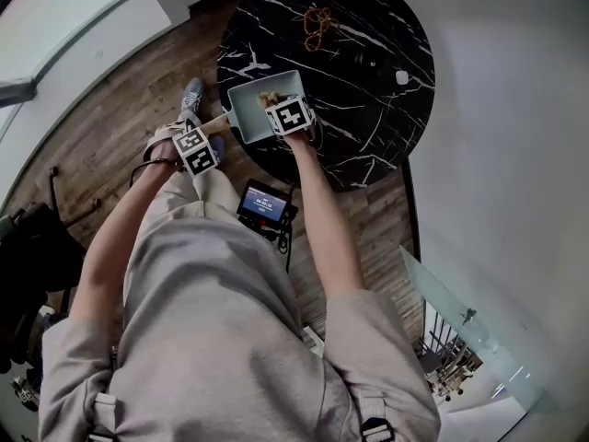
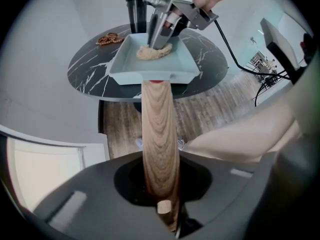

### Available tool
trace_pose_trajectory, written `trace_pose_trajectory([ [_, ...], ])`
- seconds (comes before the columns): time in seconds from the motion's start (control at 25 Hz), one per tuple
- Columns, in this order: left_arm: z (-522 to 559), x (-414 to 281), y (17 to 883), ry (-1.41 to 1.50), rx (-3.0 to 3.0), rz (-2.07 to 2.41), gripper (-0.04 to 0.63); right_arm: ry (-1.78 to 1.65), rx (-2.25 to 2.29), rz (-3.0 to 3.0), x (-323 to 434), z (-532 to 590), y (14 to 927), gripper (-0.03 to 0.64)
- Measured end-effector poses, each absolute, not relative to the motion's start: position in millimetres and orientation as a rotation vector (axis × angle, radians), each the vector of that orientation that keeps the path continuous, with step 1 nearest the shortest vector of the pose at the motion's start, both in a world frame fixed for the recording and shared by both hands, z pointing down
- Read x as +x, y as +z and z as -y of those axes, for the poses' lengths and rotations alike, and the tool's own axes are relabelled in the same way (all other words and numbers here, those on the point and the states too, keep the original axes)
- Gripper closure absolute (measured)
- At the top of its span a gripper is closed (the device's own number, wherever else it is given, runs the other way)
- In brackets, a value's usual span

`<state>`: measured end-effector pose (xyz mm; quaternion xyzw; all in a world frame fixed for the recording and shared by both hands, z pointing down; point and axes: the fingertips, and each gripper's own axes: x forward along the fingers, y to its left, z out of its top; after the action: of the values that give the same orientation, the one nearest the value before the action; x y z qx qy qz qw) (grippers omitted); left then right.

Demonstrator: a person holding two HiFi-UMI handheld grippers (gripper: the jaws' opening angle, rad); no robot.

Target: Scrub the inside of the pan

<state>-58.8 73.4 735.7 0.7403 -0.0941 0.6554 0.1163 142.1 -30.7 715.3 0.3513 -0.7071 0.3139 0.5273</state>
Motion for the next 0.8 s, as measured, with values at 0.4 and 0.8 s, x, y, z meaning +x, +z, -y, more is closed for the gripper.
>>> trace_pose_trajectory([
  [0.4,-73,-59,737,1.930,2.160,0.274,0.552,0.701,0.553,1.744,61,-7,715,0.549],
  [0.8,-70,-59,735,1.920,2.173,0.281,0.555,0.698,0.805,1.744,142,32,696,0.548],
])
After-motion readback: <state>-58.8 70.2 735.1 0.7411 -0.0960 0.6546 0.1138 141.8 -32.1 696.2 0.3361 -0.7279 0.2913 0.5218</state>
